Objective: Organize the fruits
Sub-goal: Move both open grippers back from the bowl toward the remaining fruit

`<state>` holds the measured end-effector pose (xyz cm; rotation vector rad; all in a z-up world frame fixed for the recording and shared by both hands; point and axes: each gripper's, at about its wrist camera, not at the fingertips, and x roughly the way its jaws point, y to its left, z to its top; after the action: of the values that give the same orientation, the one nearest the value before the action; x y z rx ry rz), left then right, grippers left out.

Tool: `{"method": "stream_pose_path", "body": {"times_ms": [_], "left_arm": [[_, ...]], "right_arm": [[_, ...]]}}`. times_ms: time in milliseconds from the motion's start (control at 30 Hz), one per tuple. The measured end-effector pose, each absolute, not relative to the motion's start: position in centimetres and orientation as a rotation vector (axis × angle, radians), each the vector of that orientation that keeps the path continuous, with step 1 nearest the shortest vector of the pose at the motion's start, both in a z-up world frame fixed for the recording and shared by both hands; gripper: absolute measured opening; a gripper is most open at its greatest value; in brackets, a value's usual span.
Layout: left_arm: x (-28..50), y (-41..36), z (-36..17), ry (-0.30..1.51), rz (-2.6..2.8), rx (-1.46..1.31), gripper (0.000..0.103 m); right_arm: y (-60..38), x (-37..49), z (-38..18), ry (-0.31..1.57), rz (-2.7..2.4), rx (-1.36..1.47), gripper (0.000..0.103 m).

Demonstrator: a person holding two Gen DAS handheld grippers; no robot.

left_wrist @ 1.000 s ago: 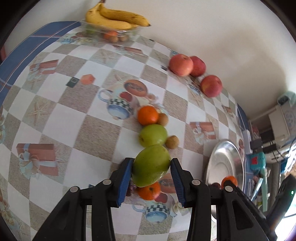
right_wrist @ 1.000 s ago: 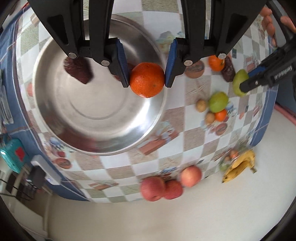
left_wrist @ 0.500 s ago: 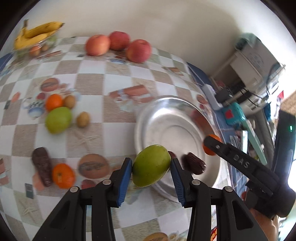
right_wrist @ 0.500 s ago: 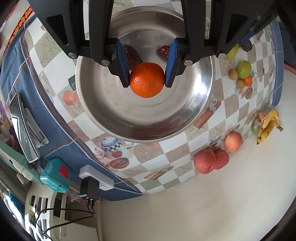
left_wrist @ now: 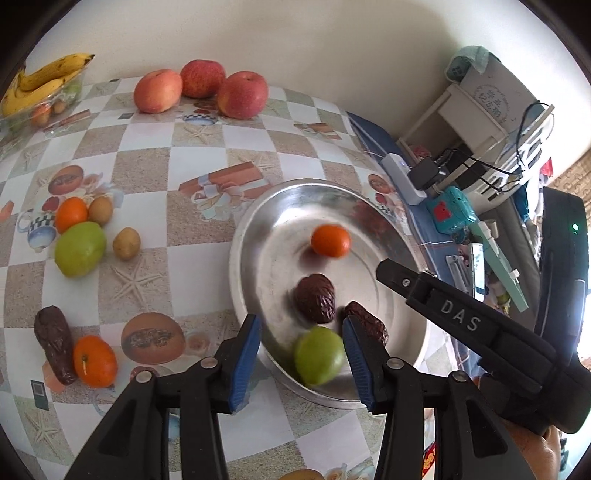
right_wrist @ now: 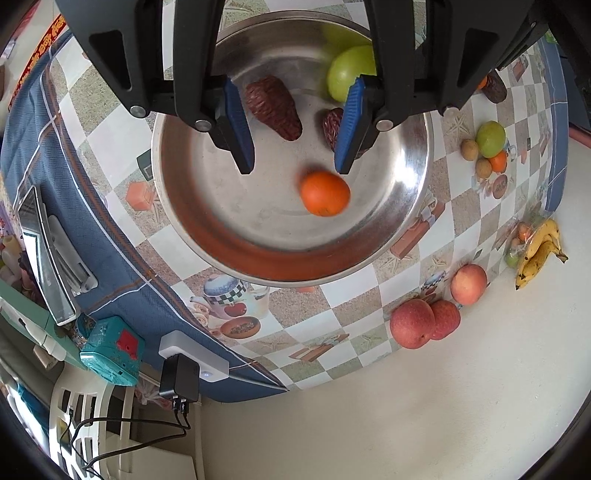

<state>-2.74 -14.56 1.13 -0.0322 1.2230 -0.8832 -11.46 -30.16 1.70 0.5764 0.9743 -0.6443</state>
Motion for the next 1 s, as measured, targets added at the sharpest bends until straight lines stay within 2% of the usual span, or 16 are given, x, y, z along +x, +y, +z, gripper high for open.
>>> {"method": "stream_pose_path", "body": {"times_ms": [67,100,167,267,333,433,467,567,733,867,1000], "left_arm": [[-2.4,-14.2,0.9,1.226,-0.832,-0.012,0.065],[-2.1,-14.0,0.7,1.228,-0.802,-0.003,0.068],[-1.5,-13.3,0.3,1.24,-0.747,0.004,0.069],[-0.6,-12.1,-0.1,1.256,-0.661,0.0,0.076],[-0.1,-11.1,-0.2,1.257,-0.601,0.003,0.083],[0.6,-9.8,0.0,1.235,-0.517,0.018,0.101],[0.9,-9.4,0.1,1.227,-0.488,0.027,0.103],[1.7,-7.9,0.4,1.201,-0.4,0.051,0.103],[3.2,-5.1,0.3,1.196,-0.277,0.048,0.103],[4.1,-3.2,0.8,1.171,-0.213,0.064,0.103],[4.7,-1.5,1.6,1.137,-0.182,0.065,0.103]], "right_arm": [[-30.1,-11.4,1.5,0.982,-0.64,0.577,0.049],[-30.1,-11.3,1.5,0.985,-0.638,0.576,0.056],[-30.0,-11.2,1.4,0.993,-0.633,0.575,0.066],[-29.9,-11.0,1.2,1.003,-0.626,0.568,0.067],[-29.8,-10.9,1.0,1.016,-0.624,0.562,0.072],[-29.4,-10.6,0.8,1.035,-0.609,0.551,0.075],[-29.2,-10.4,0.7,1.042,-0.601,0.545,0.075],[-28.5,-9.9,0.4,1.062,-0.571,0.516,0.087],[-26.9,-8.9,0.5,1.066,-0.513,0.45,0.088],[-25.5,-8.2,0.9,1.048,-0.476,0.399,0.099],[-24.7,-7.7,1.2,1.026,-0.443,0.39,0.099]]}}
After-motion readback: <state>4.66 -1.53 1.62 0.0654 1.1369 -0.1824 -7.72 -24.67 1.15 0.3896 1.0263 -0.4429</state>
